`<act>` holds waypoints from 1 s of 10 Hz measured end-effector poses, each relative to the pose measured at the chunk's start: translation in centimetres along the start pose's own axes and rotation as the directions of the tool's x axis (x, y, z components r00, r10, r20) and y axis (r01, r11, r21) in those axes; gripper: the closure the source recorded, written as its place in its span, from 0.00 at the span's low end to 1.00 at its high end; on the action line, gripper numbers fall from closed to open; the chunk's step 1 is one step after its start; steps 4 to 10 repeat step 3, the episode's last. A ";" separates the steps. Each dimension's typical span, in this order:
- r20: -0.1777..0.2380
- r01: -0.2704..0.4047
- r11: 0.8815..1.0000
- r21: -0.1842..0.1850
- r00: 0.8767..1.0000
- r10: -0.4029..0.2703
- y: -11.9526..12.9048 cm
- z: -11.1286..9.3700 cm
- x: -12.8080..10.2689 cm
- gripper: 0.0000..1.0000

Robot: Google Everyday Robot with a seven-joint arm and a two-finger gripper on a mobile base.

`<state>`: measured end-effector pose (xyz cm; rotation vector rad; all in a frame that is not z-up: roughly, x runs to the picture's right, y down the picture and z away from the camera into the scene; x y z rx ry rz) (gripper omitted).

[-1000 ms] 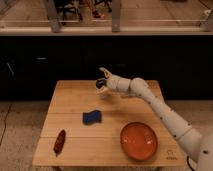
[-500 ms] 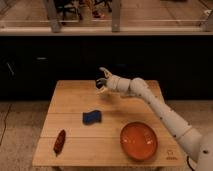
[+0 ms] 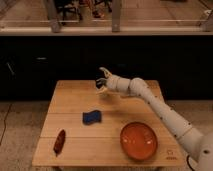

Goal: Place the eraser in the ceramic cup

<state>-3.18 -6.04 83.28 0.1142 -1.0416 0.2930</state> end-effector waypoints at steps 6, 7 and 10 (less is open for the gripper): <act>-0.008 0.002 1.000 0.003 1.000 -0.002 0.1 -0.2 0.0 0.20; -0.008 0.002 1.000 0.003 1.000 -0.002 0.1 -0.2 0.0 0.20; -0.008 0.002 1.000 0.003 1.000 -0.002 0.1 -0.2 0.0 0.20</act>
